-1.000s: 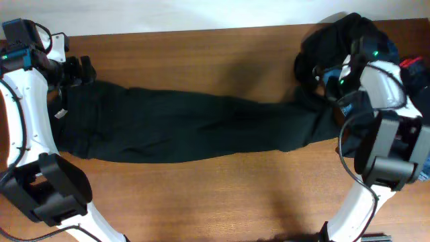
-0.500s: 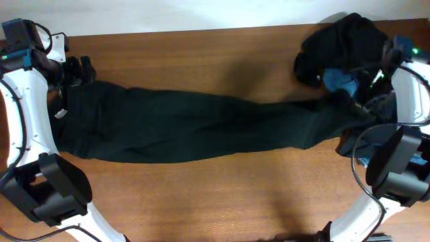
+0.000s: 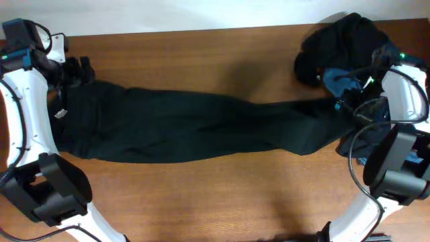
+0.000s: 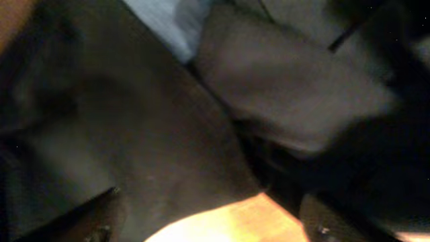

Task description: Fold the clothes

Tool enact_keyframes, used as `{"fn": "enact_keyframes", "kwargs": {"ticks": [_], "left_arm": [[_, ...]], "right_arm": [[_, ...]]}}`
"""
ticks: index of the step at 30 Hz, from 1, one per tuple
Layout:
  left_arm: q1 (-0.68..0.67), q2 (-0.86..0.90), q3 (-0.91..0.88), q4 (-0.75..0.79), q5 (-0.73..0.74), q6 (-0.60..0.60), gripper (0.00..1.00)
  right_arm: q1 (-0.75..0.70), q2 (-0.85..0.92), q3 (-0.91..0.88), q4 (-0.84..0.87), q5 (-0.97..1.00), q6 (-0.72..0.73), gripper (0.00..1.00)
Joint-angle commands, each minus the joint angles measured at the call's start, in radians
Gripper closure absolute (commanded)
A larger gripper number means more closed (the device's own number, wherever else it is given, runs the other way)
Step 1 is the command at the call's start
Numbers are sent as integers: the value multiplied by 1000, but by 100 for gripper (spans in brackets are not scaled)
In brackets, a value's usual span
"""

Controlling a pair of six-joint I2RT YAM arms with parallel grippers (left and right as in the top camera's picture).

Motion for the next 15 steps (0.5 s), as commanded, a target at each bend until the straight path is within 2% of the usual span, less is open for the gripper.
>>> {"fn": "enact_keyframes", "kwargs": {"ticks": [1,2,10,15], "left_arm": [[3,-10,8,-33,-14,18,1],[3,-6,8,-45,-14,15,1],[3,93,8,-136,-25,12,1],[3,149,8,-151,-106,-4,1]], "right_arm": [[32,-1,95,-12,-5,-18,2],[39,-1,112,-18,-9,-31,0],[66,-1,211,-52,2,-46,1],[61,-1,242,-82,2,-47,1]]}}
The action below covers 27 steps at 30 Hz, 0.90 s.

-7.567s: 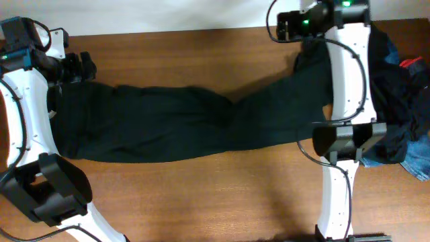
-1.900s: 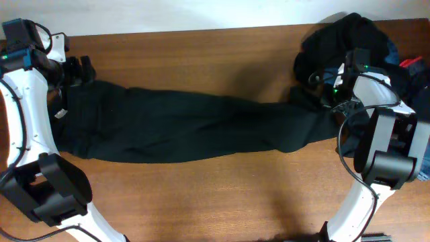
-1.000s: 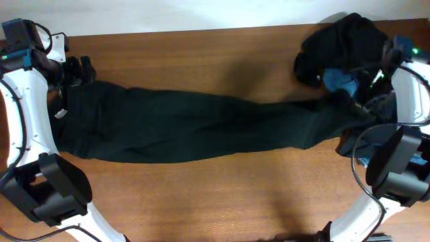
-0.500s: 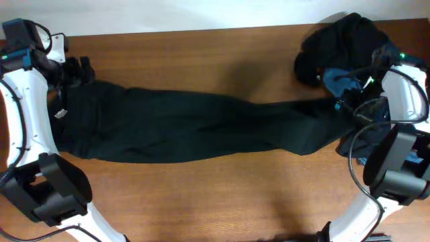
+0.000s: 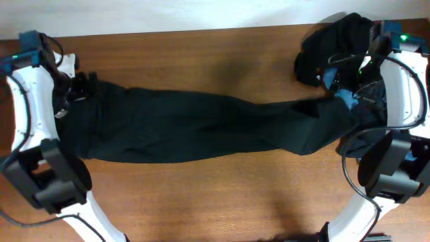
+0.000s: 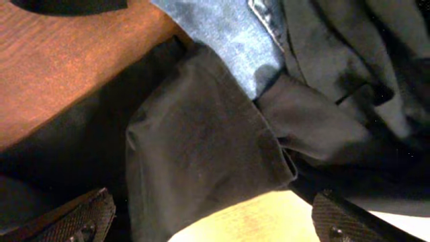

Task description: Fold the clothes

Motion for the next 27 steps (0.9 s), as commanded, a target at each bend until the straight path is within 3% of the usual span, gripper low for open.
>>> {"fn": "enact_keyframes", "kwargs": {"ticks": [1,11,17,23,25,26,27], "left_arm": [[3,46,8,-6,-92,-10,1],[45,110,8,93,-132,-7,1],[76,170,8,233,-128,97,1],[72,256,8,263,-93,177,1],[72,263,8,263,-93,177,7],[72,263,8,264,-93,177,17],[72,264,8,269,-93,177,35]], "right_arm": [[-6,-1,32,-14,4,-7,1],[-3,-1,32,-18,1,-14,1],[-3,-1,32,-18,1,-14,1],[-3,-1,32,-18,1,-14,1],[-3,-1,32,-18,1,-14,1],[-3,-1,32,-18,1,-14,1],[-3,-1,32,-18,1,-14,1]]}}
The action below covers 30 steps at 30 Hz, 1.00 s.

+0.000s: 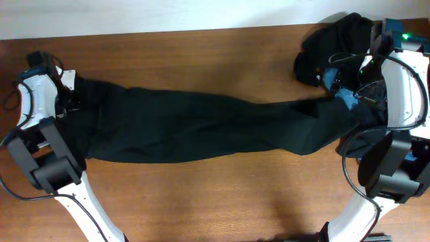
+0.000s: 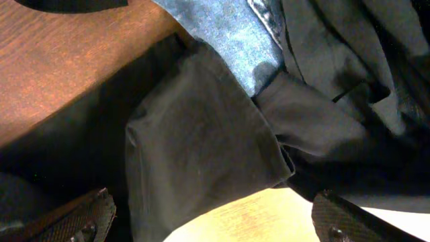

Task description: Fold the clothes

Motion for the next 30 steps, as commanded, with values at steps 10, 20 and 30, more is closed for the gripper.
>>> {"fn": "enact_keyframes", "kwargs": {"ticks": [10,20,30], "left_arm": [[1,10,21,26,7,32,99],[14,10,212,-55,-193,29,100],[93,10,270,-80,-187,22,99]], "right_arm": [[-2,-1,21,-14,1,-7,1],[-2,-1,21,-14,1,-7,1],[-2,-1,21,-11,1,-7,1]]}}
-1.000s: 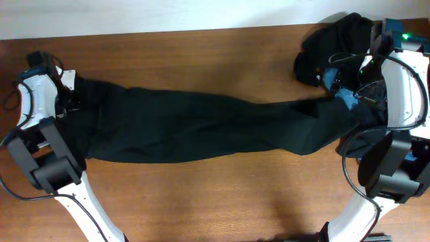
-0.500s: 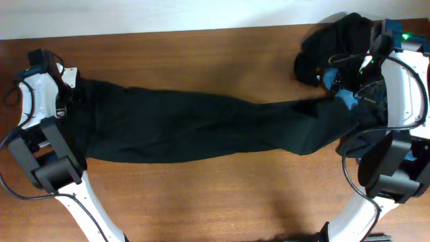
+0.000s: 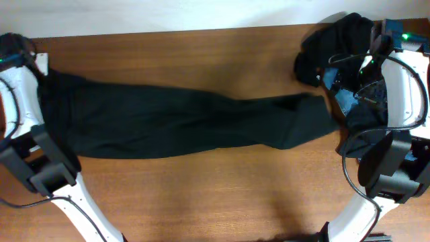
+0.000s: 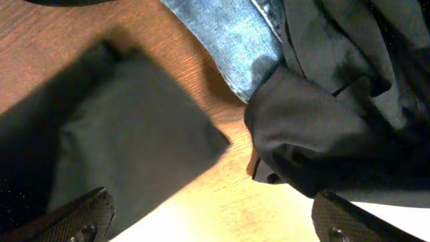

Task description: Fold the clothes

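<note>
Long dark trousers [image 3: 181, 124] lie stretched flat across the table, waist at the left, leg end [image 3: 312, 121] at the right. My left gripper [image 3: 41, 75] is at the waistband on the far left edge, shut on the cloth as far as the overhead view shows. My right gripper [image 4: 215, 225] hangs open above bare wood with nothing between its fingers. In the right wrist view the trouser cuff [image 4: 127, 128] lies to its left, apart from the pile.
A heap of other clothes sits at the right: a black garment [image 3: 332, 40], blue denim [image 4: 228, 40] and a dark crumpled piece [image 4: 322, 134]. The right arm [image 3: 403, 87] stands over that heap. Bare table wood [image 3: 222, 195] runs along the front.
The trousers have shifted left; the cuff has slid out from against the pile, leaving bare wood under my right gripper. My left gripper sits further left and higher. The right gripper stays open.
First my right gripper was low over the cuff by the pile and the left was at the waistband. Then the right one stood higher and open above the cuff. By now the left end has moved left and the trousers lie straighter, clear of the heap.
</note>
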Tool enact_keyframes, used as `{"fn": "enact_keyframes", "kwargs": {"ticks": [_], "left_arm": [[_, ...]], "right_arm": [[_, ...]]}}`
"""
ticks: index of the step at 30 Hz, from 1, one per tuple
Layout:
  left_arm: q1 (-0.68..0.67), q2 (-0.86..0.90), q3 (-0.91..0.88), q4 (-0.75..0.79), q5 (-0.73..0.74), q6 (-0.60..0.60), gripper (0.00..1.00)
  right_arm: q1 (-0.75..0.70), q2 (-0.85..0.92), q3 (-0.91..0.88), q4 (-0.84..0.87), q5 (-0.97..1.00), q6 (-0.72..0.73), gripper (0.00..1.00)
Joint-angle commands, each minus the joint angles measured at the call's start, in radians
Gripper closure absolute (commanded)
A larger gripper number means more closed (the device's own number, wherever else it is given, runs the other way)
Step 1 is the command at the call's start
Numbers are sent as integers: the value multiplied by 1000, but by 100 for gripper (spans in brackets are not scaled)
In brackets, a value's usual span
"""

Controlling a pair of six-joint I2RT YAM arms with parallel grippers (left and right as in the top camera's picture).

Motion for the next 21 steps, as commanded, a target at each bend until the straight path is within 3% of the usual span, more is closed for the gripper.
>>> {"fn": "enact_keyframes", "kwargs": {"ticks": [1,4,8,9,10,12,18,21], "left_arm": [[28,7,28,-3,-37,-3,99],[27,7,28,-5,-40,-5,99],[31,7,28,-9,-100,-113,83],[34,7,28,-12,-100,-116,66],[36,7,28,-18,-100,-119,38],[38,7,28,-24,-100,-136,2],[37,7,62,-90,-46,-228,1],[37,6,116,-157,48,-237,1]], "right_arm": [[-2,-1,21,4,1,-7,1],[-2,0,21,3,1,-7,1],[-2,0,15,4,2,-15,1],[-2,0,11,6,1,-21,1],[-2,1,3,13,0,-30,1],[-2,5,-15,33,-11,-34,1],[-2,31,-158,174,-201,-152,1],[-2,48,-224,233,-256,-169,1]]}}
